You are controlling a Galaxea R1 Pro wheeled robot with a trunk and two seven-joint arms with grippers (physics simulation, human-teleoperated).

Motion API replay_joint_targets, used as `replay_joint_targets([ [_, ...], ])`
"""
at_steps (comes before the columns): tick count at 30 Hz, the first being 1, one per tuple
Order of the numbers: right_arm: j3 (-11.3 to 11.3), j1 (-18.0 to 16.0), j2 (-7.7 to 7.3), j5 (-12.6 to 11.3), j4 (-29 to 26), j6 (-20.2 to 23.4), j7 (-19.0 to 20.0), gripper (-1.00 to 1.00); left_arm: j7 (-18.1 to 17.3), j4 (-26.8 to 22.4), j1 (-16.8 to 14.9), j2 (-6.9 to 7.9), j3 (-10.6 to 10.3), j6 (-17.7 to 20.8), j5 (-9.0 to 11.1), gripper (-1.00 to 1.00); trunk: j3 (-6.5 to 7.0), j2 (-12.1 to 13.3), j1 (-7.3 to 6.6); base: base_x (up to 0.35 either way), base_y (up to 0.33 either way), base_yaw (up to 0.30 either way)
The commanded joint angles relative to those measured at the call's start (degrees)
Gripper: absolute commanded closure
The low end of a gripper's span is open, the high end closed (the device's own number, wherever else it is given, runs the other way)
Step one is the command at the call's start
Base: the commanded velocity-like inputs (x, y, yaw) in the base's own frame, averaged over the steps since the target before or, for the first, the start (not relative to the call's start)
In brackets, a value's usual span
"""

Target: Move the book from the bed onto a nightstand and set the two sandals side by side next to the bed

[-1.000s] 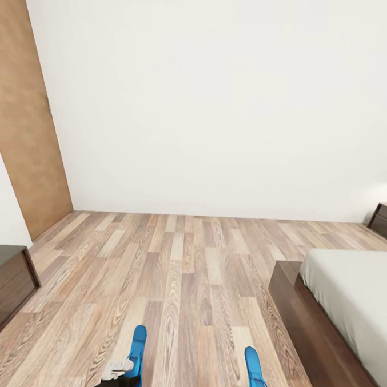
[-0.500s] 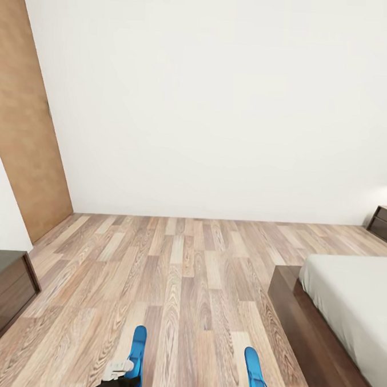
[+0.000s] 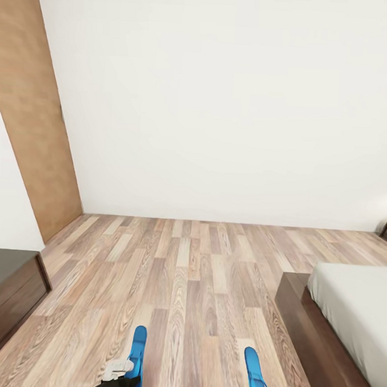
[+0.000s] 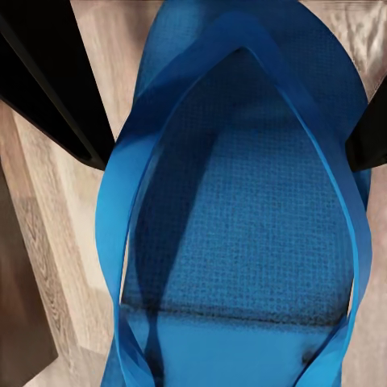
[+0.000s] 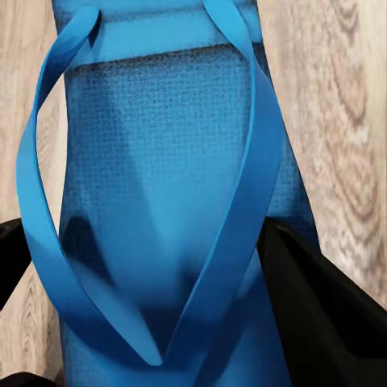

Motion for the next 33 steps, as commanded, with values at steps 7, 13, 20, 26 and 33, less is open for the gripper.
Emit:
replay_joint_targets([
  [7, 0.0, 0.0, -0.04, -0.1, 0.0, 0.1, 0.2, 1.00, -0.3, 0.1, 0.0, -0.02, 0.3, 0.0, 0.2, 1.00, -0.06, 0.0, -0.01, 0.000, 0.000, 0.279],
  [13, -0.1, 0.0, -0.01, -0.1, 0.0, 0.1, 0.1, 1.00, -0.2, 0.1, 0.0, -0.02, 0.3, 0.0, 0.3, 1.00, -0.06, 0.0, -0.01, 0.000, 0.000, 0.285],
  [20, -0.1, 0.0, -0.01, -0.1, 0.0, 0.1, 0.1, 1.00, -0.2, 0.2, 0.0, -0.02, 0.3, 0.0, 0.3, 1.00, -0.06, 0.0, -0.01, 0.000, 0.000, 0.286],
  [26, -0.1, 0.0, -0.03, -0.1, 0.0, 0.1, 0.1, 1.00, -0.2, 1.5, -0.1, -0.02, 0.3, -0.2, 0.3, 1.00, -0.06, 0.0, -0.01, 0.000, 0.000, 0.285],
  [33, -0.1, 0.0, -0.03, -0.1, 0.0, 0.1, 0.1, 1.00, -0.2, 1.8, 0.0, -0.02, 0.3, -1.6, 0.4, 1.00, -0.06, 0.0, -0.01, 0.000, 0.000, 0.285],
])
